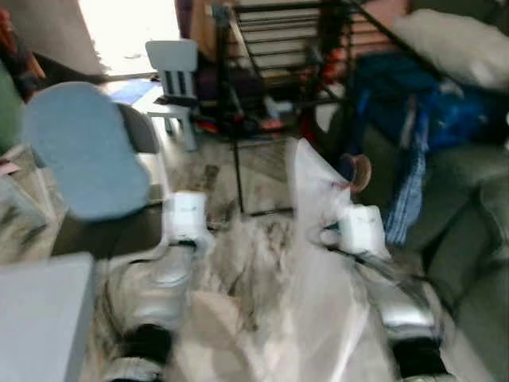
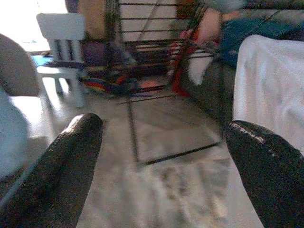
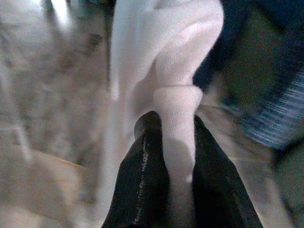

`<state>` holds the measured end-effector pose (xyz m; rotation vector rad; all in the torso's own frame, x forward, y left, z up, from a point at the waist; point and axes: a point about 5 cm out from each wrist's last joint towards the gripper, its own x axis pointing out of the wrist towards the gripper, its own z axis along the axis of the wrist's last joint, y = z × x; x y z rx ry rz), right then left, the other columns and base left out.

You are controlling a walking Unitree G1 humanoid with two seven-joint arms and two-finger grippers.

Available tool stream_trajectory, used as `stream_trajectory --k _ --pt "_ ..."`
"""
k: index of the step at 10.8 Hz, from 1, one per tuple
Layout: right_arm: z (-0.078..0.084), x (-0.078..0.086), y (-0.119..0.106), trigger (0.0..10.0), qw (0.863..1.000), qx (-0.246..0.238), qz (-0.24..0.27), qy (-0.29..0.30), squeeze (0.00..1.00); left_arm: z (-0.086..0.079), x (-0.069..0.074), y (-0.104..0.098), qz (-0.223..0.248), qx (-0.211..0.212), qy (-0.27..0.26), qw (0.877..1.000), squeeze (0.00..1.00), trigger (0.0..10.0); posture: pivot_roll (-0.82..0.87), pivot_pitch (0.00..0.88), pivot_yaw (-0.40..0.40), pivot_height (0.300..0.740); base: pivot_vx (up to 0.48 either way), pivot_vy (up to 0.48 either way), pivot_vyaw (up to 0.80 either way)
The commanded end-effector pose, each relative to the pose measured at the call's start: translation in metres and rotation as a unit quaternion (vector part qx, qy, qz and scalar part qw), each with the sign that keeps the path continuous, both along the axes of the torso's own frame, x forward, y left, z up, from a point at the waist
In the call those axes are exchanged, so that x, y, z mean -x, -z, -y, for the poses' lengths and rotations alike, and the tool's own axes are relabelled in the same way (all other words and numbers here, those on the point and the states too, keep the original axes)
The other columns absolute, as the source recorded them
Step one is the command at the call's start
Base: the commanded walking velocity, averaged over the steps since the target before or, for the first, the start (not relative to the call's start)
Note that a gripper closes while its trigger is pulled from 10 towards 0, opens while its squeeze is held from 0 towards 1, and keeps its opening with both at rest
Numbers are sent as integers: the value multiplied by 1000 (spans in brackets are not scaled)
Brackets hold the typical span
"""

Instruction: Hang hanger

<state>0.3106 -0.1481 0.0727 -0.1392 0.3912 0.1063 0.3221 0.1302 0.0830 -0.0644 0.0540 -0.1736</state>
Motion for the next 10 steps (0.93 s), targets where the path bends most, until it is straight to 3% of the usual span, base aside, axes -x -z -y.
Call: stream_trajectory --k 1,5,9,10 --pt "9 -7 -13 10000 999 10 29 12 0 9 -3 -4 4 -5 5 1000 0 10000 -227 0 37 740 480 0 0" --pt "13 -11 -15 10000 999 9 27 26 0 8 -3 -4 -1 -9 -3 1000 0 10000 -225 0 35 740 480 0 0" --pt "-1 -5 2 10000 999 9 -35 -36 0 6 -4 -3 -7 -2 -12 1000 0 10000 -223 0 34 740 443 0 0" --pt "-2 -6 0 10000 999 9 -31 -33 0 7 -4 -4 -6 -5 -8 1000 0 10000 -221 0 34 740 420 0 0"
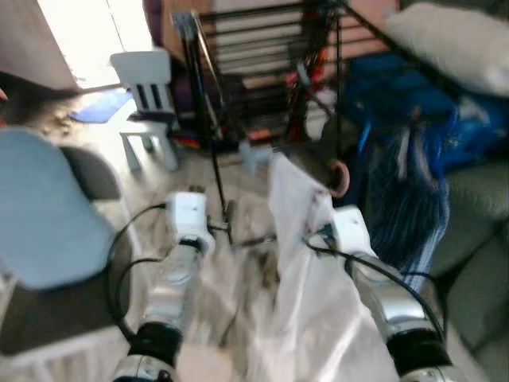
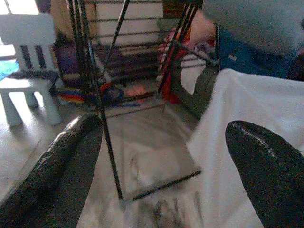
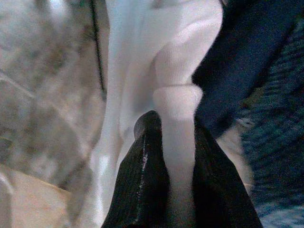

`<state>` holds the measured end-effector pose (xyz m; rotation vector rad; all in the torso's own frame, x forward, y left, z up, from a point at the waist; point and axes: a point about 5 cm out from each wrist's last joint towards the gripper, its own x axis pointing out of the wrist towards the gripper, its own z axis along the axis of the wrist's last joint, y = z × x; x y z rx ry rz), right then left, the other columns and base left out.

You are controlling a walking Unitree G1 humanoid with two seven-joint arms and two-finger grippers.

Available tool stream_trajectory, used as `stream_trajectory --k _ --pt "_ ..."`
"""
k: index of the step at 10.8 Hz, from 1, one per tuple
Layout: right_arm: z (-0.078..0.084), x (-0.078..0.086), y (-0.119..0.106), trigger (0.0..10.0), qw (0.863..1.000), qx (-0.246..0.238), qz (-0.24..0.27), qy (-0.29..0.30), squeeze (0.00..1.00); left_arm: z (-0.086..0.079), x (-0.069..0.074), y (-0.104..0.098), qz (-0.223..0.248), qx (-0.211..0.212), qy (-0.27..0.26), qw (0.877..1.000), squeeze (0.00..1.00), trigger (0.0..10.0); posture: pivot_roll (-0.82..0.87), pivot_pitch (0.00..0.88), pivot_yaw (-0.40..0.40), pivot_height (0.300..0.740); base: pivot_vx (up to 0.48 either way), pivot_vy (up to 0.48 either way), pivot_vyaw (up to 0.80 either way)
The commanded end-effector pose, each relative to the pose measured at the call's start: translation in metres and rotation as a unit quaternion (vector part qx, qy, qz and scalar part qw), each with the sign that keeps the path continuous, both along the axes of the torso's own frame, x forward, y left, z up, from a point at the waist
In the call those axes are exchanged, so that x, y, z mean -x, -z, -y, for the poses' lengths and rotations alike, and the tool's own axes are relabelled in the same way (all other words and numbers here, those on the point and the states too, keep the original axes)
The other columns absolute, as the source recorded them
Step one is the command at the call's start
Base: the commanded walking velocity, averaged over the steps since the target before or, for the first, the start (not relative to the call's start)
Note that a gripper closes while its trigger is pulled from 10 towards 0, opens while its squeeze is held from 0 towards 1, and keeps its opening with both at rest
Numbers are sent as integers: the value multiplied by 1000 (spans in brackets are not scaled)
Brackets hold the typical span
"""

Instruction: Hang hanger

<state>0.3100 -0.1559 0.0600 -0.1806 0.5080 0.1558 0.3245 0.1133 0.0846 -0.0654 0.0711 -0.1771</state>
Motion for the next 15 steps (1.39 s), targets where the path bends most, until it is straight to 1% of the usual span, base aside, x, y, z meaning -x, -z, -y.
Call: stream_trajectory --k 1,3,4,5,6,7,9,10,11,12,13,14,15 --pt "-11 -8 -15 10000 999 -11 30 -19 0 -11 -2 -2 2 -3 -14 1000 0 10000 -222 0 35 740 292 0 0" --pt "-19 -12 -20 10000 997 -6 33 -64 0 -13 -4 -3 2 -4 -24 1000 0 10000 -220 0 34 740 0 0 0" --pt "-23 -14 -21 10000 997 -12 29 -69 0 -13 -4 -3 2 -2 -27 1000 0 10000 -220 0 34 740 0 0 0" --pt "-33 -15 -21 10000 995 -23 25 -90 0 -13 -4 -3 1 -1 -28 1000 0 10000 -219 0 34 740 0 0 0" --pt "-38 -16 -22 10000 994 -23 24 -101 0 -12 -4 -3 1 -1 -28 1000 0 10000 -215 0 32 740 0 0 0" --pt "-48 -23 -25 10000 993 -26 27 -115 0 -12 -5 -4 1 -2 -28 1000 0 10000 -210 0 29 740 0 0 0" --pt "-60 -35 -30 10000 992 -28 24 -119 0 -13 -5 -4 0 -2 -28 1000 0 10000 -200 0 25 740 0 0 0" --pt "-60 -41 -32 10000 993 -21 28 -109 0 -12 -4 -4 0 -2 -27 1000 0 10000 -192 0 20 740 0 0 0" --pt "-54 -51 -33 10000 998 -26 23 -60 0 -13 -3 -3 -4 -3 -26 1000 0 10000 -185 0 16 740 0 0 0" --pt "-51 -54 -34 10000 999 -34 17 -39 0 -13 -3 -2 -6 -2 -24 1000 0 10000 -183 0 14 740 0 0 0" --pt "-50 -56 -33 10000 999 -27 10 -30 0 -12 -3 -1 -9 -1 -20 1000 0 10000 -181 0 13 740 0 0 0" --pt "-52 -57 -29 10000 999 -41 -6 -25 0 -11 -3 -1 -11 1 -17 1000 0 10000 -182 0 10 740 0 0 0" --pt "-56 -54 -22 10000 998 -49 -25 -31 0 -11 -4 -1 -12 1 -15 1000 0 10000 -182 0 10 740 0 0 0"
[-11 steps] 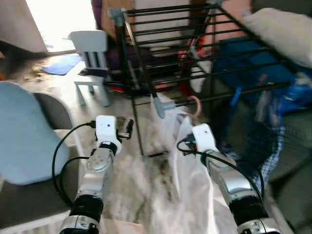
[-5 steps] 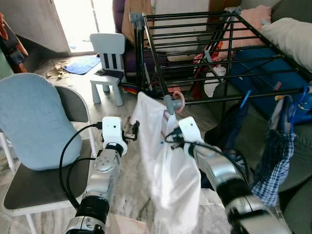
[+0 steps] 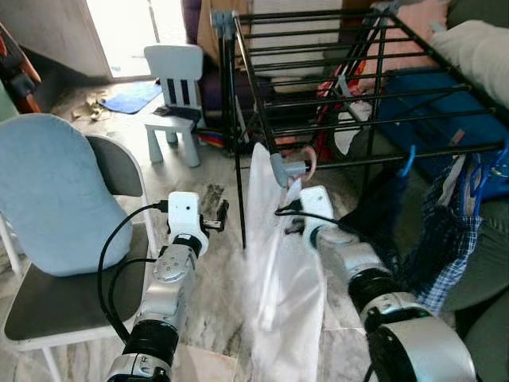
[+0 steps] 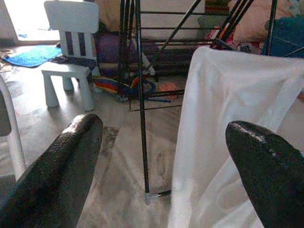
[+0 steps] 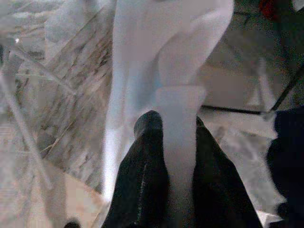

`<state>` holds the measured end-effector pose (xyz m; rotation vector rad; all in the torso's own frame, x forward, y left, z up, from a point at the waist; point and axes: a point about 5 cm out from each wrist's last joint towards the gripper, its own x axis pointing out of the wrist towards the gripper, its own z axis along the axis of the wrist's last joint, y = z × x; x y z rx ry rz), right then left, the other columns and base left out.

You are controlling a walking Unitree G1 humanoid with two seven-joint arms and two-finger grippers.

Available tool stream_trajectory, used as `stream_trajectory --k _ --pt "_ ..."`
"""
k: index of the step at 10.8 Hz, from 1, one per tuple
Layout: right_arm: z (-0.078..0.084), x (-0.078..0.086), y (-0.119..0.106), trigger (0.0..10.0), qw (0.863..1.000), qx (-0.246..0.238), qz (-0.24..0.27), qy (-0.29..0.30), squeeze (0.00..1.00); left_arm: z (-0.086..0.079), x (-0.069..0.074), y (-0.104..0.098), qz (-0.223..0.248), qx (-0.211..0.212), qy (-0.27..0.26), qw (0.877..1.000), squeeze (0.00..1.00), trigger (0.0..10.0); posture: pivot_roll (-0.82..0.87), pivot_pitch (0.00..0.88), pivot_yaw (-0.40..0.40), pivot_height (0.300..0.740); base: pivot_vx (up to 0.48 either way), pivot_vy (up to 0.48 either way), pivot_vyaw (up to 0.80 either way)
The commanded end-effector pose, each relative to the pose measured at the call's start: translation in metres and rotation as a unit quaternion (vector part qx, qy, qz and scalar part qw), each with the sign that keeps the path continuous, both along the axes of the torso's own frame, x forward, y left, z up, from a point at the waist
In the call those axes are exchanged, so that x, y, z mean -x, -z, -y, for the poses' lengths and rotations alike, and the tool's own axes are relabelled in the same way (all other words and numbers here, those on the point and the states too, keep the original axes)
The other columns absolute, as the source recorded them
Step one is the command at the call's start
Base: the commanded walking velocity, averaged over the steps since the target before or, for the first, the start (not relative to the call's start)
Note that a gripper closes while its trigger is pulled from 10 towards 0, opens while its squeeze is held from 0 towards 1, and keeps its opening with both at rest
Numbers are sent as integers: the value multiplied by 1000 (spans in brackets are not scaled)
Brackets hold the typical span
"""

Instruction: Hang hanger

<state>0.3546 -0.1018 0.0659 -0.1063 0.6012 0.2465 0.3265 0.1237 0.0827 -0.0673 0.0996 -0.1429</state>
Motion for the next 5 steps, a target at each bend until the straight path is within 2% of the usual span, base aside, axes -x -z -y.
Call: stream_trajectory --k 1,3,5 --pt "-6 -7 -12 10000 1000 -8 20 -9 0 1 -2 -3 2 3 3 1000 0 10000 -183 0 8 740 0 0 0" --pt "-19 -2 -5 10000 1000 -8 10 -25 0 2 -2 -3 -1 4 7 1000 0 10000 -177 0 6 740 0 0 0" --pt "-20 -1 -1 10000 1000 -11 6 -23 0 2 -2 -3 -3 4 7 1000 0 10000 -176 0 6 740 0 0 0"
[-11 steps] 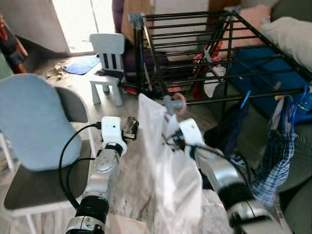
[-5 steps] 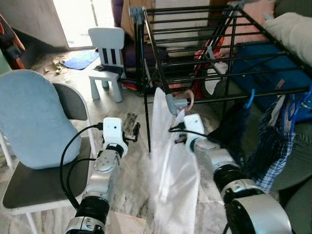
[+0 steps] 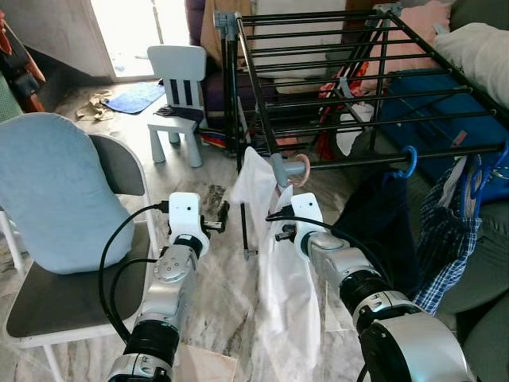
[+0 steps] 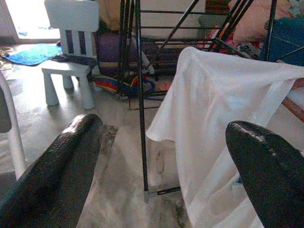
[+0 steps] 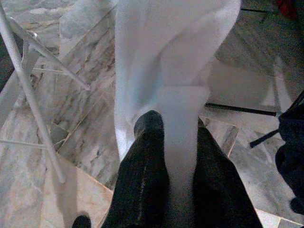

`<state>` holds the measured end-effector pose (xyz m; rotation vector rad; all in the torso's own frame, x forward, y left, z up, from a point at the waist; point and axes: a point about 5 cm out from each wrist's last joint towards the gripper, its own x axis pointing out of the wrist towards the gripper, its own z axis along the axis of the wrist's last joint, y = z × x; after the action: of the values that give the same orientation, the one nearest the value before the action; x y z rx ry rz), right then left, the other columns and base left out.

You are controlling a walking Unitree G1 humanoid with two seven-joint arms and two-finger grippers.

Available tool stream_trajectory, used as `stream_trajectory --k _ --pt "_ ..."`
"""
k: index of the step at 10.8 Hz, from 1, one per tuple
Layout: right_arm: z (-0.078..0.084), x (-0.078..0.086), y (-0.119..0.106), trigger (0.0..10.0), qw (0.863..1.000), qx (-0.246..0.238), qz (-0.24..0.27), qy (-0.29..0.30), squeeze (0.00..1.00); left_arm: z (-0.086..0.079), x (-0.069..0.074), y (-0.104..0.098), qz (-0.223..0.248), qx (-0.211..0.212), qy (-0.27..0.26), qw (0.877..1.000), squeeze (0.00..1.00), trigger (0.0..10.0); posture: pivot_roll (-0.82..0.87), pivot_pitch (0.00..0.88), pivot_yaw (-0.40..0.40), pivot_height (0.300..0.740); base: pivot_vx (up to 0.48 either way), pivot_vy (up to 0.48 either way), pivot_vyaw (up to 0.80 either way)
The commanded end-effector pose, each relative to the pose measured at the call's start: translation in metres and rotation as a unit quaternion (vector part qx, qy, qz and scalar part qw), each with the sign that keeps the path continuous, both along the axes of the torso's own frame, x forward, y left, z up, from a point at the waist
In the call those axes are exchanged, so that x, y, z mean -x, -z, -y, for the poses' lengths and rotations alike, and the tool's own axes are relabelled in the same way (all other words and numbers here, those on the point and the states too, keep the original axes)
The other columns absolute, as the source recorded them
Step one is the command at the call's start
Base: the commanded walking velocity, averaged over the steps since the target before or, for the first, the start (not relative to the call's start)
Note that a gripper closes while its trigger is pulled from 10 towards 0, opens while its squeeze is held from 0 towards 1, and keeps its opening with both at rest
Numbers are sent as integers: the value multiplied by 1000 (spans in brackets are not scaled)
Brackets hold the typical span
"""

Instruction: Hang hanger

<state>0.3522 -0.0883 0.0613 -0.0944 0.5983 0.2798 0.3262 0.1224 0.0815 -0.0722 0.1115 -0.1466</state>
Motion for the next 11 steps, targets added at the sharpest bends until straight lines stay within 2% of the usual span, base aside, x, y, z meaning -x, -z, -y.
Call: stream_trajectory --k 1,5,7,8,9,11 --pt "-1 -2 -3 10000 1000 -8 4 3 1000 1 -2 -3 0 2 4 1000 0 10000 -177 0 6 740 0 0 0" --pt "25 -1 2 10000 999 16 19 38 1000 6 0 -1 -8 7 11 1000 0 10000 -188 0 5 740 0 0 0" --pt "27 -7 -11 10000 997 16 77 27 1000 9 0 -4 -4 13 15 1000 0 10000 -188 0 4 740 0 0 0" --pt "27 -8 -14 10000 996 16 87 24 1000 9 1 -5 -1 9 14 1000 0 10000 -188 0 3 740 0 0 0" --pt "35 -4 -20 10000 993 15 117 24 1000 13 6 -7 4 -10 17 1000 0 10000 -184 0 -1 740 0 0 0" --pt "43 6 -24 10000 990 12 138 25 1000 14 12 -6 4 -14 24 1000 0 10000 -188 0 2 740 0 0 0"
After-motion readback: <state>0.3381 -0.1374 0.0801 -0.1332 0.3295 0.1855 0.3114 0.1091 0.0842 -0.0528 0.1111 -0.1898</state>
